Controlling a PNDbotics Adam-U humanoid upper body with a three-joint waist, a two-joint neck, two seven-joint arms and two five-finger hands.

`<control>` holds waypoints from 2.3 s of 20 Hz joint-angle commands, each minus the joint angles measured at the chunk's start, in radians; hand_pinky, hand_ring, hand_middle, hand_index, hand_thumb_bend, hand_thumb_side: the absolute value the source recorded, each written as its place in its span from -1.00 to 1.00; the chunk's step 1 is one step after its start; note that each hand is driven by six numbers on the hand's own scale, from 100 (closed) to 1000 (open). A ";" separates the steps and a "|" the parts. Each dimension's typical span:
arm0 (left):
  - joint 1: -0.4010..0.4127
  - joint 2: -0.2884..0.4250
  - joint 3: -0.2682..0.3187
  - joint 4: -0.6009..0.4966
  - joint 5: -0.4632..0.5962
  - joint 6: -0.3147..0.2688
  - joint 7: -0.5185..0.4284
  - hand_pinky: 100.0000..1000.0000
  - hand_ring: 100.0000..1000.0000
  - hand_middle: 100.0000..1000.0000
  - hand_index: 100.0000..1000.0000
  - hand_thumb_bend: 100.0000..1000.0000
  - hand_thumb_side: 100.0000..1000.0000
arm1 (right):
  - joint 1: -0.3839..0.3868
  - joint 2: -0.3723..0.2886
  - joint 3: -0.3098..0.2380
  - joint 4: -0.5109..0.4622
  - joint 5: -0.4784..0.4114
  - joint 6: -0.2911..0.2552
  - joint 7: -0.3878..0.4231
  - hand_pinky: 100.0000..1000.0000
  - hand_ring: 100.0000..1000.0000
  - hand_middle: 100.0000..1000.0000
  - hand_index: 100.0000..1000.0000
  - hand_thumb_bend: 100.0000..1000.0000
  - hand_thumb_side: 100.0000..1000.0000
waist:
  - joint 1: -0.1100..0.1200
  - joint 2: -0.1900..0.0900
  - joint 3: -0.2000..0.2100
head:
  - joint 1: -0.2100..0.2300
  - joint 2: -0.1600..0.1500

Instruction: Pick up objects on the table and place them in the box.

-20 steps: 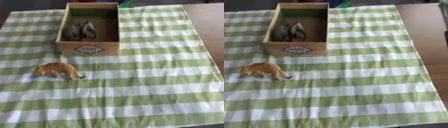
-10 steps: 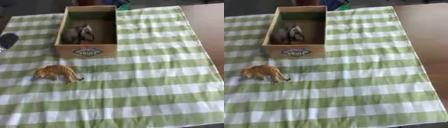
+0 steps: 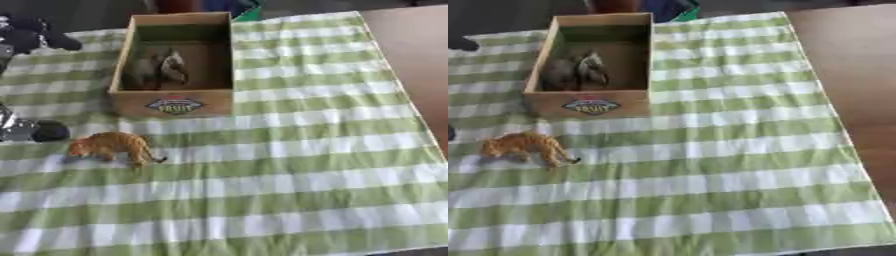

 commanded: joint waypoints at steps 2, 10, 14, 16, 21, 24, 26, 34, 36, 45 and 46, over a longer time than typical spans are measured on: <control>-0.021 0.041 -0.022 -0.018 0.019 0.003 -0.083 0.02 0.41 0.40 0.79 0.56 1.00 | -0.004 -0.005 -0.020 -0.019 -0.016 0.005 -0.003 0.62 0.51 0.43 0.77 -1.00 1.00 | 0.000 -0.011 -0.002 | -0.001 -0.014; -0.012 0.051 -0.066 0.011 0.019 0.033 -0.177 0.04 0.50 0.52 0.93 0.28 1.00 | 0.008 0.006 -0.023 -0.019 -0.027 0.013 0.006 0.63 0.49 0.41 0.76 -1.00 1.00 | 0.000 0.000 -0.003 | -0.003 -0.025; -0.001 0.056 -0.095 0.039 0.057 0.064 -0.200 0.08 0.52 0.55 0.98 0.09 0.94 | 0.016 0.012 -0.027 -0.019 -0.028 0.019 0.012 0.64 0.48 0.40 0.76 -1.00 1.00 | 0.001 0.005 -0.003 | -0.001 -0.024; -0.003 0.057 -0.108 0.045 0.072 0.082 -0.209 0.08 0.53 0.55 0.96 0.02 0.89 | 0.021 0.016 -0.028 -0.019 -0.030 0.024 0.017 0.64 0.48 0.40 0.76 -1.00 1.00 | 0.001 0.006 -0.003 | -0.001 -0.022; -0.013 0.055 -0.137 0.062 0.060 0.134 -0.187 0.07 0.54 0.54 0.92 0.09 0.90 | 0.031 0.028 -0.032 -0.019 -0.032 0.033 0.027 0.64 0.48 0.39 0.75 -1.00 1.00 | 0.001 0.005 -0.001 | 0.001 -0.022; -0.013 0.051 -0.162 0.080 0.062 0.154 -0.181 0.08 0.56 0.54 0.89 0.20 0.96 | 0.033 0.032 -0.033 -0.019 -0.032 0.036 0.031 0.64 0.48 0.38 0.75 -1.00 1.00 | 0.002 0.004 -0.002 | 0.003 -0.022; -0.017 0.044 -0.169 0.092 0.071 0.168 -0.178 0.10 0.59 0.56 0.88 0.22 0.96 | 0.036 0.036 -0.034 -0.019 -0.032 0.039 0.033 0.65 0.48 0.39 0.75 -1.00 1.00 | 0.002 0.004 -0.003 | 0.002 -0.023; -0.048 0.016 -0.192 0.134 0.024 0.187 -0.128 0.29 0.82 0.76 0.92 0.40 0.95 | 0.045 0.050 -0.035 -0.019 -0.034 0.047 0.053 0.65 0.47 0.38 0.74 -1.00 1.00 | 0.007 0.008 -0.009 | 0.004 -0.030; -0.055 0.009 -0.205 0.146 0.010 0.177 -0.133 0.31 0.84 0.78 0.92 0.44 0.95 | 0.046 0.054 -0.038 -0.019 -0.036 0.050 0.055 0.65 0.47 0.38 0.74 -1.00 1.00 | 0.009 0.011 -0.011 | 0.007 -0.031; -0.088 -0.032 -0.234 0.204 -0.005 0.157 -0.178 0.29 0.80 0.71 0.94 0.42 0.96 | 0.053 0.068 -0.045 -0.019 -0.041 0.060 0.064 0.66 0.47 0.37 0.73 -1.00 1.00 | 0.014 0.024 -0.015 | 0.016 -0.036; -0.090 -0.035 -0.237 0.209 -0.003 0.157 -0.185 0.28 0.79 0.69 0.94 0.41 0.96 | 0.054 0.069 -0.047 -0.019 -0.041 0.061 0.063 0.66 0.47 0.37 0.73 -1.00 1.00 | 0.014 0.025 -0.015 | 0.017 -0.035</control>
